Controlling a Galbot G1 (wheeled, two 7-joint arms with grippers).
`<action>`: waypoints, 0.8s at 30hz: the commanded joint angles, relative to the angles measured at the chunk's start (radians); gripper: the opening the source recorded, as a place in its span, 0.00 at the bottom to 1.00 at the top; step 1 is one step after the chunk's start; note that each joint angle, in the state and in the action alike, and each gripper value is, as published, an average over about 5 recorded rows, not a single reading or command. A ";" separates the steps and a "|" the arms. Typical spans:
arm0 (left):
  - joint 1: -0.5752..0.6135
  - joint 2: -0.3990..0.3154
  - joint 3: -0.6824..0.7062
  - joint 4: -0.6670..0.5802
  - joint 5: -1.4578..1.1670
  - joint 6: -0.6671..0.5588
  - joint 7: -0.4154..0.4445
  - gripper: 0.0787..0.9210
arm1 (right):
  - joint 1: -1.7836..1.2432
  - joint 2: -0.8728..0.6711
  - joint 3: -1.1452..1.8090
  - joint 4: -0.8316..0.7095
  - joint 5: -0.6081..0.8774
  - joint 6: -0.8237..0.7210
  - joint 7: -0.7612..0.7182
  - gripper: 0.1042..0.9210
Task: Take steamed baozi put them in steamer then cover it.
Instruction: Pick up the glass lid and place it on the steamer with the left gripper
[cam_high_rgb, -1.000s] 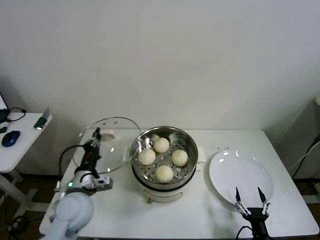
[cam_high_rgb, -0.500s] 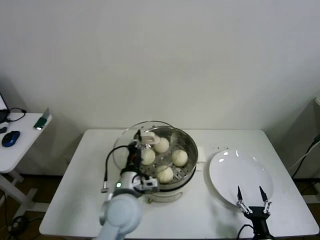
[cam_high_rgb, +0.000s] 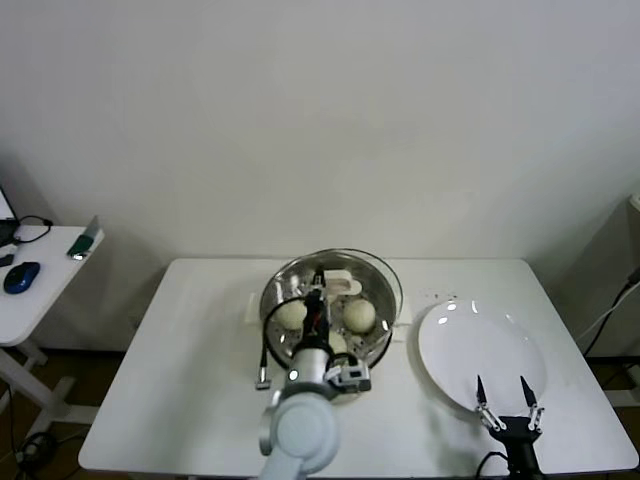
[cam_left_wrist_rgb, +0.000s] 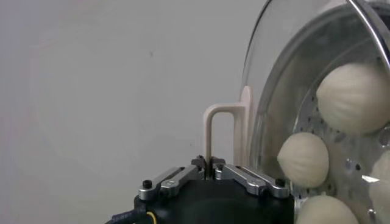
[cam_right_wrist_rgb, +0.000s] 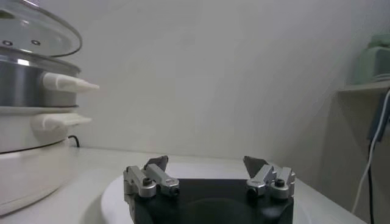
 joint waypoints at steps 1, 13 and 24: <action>0.011 -0.063 0.022 0.045 0.070 0.002 -0.027 0.07 | 0.000 -0.001 0.003 -0.004 0.004 0.005 0.004 0.88; 0.012 -0.063 -0.004 0.067 0.093 -0.011 -0.039 0.07 | -0.008 0.005 0.003 -0.002 0.000 0.013 0.005 0.88; 0.009 -0.055 -0.018 0.092 0.093 -0.014 -0.061 0.07 | -0.011 0.011 0.001 0.000 -0.003 0.017 0.002 0.88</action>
